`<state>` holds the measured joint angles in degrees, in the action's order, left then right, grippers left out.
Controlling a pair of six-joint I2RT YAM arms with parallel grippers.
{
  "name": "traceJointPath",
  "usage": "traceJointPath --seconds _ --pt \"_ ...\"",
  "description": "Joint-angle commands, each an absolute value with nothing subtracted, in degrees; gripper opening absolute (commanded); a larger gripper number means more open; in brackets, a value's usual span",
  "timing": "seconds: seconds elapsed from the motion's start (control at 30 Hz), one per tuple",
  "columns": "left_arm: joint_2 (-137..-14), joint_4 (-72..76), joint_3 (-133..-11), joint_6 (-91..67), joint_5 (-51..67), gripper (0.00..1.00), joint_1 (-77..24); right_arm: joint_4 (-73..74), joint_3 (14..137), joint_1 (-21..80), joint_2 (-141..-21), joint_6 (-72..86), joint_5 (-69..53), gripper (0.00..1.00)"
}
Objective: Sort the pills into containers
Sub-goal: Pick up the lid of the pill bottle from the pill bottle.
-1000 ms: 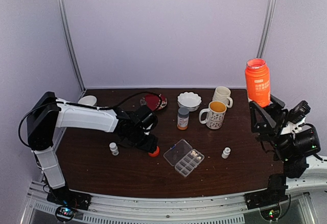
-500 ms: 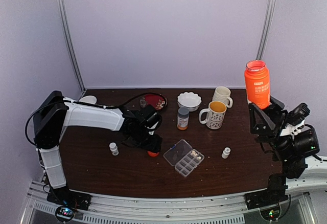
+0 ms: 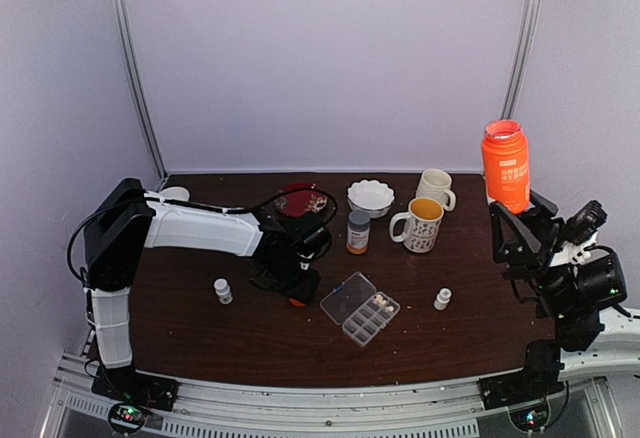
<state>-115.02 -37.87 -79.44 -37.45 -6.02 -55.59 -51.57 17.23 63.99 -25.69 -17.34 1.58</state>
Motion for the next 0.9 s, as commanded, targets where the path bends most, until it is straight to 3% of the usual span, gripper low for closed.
traceJointPath --seconds 0.0,0.23,0.37,0.63,0.87 --pt "-115.3 -39.1 -80.7 -38.6 -6.8 0.6 -55.6 -50.7 16.4 64.3 -23.5 -16.3 3.1 0.0" --pt "-115.6 -39.1 -80.8 -38.8 -6.7 0.61 -55.8 -49.4 16.4 64.3 -22.9 -15.9 3.3 0.0" --pt "-114.9 -40.3 -81.9 -38.7 -7.5 0.51 -55.8 -46.8 17.1 64.3 -22.7 -15.3 3.8 0.0" --pt "-100.3 -41.7 -84.0 -37.8 -7.4 0.49 -55.7 -39.0 17.9 64.2 -23.1 -12.6 0.3 0.0" --pt "-86.6 -31.2 -84.2 -38.4 9.6 0.48 -55.7 -36.8 19.7 64.3 -29.2 -12.1 -5.6 0.0"
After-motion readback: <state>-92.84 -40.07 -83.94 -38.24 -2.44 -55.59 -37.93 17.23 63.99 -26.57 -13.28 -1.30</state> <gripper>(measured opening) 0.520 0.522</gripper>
